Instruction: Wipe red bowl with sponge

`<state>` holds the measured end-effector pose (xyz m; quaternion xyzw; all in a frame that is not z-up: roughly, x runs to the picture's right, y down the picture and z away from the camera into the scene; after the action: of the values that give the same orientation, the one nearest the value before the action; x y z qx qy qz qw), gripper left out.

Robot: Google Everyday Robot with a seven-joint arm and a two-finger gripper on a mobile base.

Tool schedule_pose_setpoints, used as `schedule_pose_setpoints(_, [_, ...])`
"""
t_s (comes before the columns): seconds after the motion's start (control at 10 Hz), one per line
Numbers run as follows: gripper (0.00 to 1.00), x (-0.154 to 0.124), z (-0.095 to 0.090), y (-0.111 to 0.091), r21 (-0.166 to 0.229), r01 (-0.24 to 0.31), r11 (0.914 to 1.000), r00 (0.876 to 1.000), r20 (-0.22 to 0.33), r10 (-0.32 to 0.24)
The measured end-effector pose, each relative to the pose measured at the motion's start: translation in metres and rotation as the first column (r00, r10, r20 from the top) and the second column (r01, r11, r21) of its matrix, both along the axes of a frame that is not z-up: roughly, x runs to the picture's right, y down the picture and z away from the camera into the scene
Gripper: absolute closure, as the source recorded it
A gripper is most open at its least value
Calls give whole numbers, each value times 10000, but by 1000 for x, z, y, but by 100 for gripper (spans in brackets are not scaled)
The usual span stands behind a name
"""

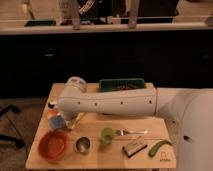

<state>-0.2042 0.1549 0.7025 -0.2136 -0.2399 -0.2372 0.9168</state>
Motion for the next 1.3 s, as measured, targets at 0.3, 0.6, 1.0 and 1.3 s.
schedule_pose_setpoints(0.3, [95,-29,-13,43,-556,768,9955,9955,604,-734])
schedule_pose_setpoints(0.6, [95,-62,-17,85,-1020,1134,9883,9896,1002,-1032])
schedule_pose_setpoints(1.0, [95,-71,-9,118,-1167,715,9906,9937,938,-607])
schedule_pose_setpoints(1.3, [95,-68,5,131,-1287,177,9915,9972,743,-81])
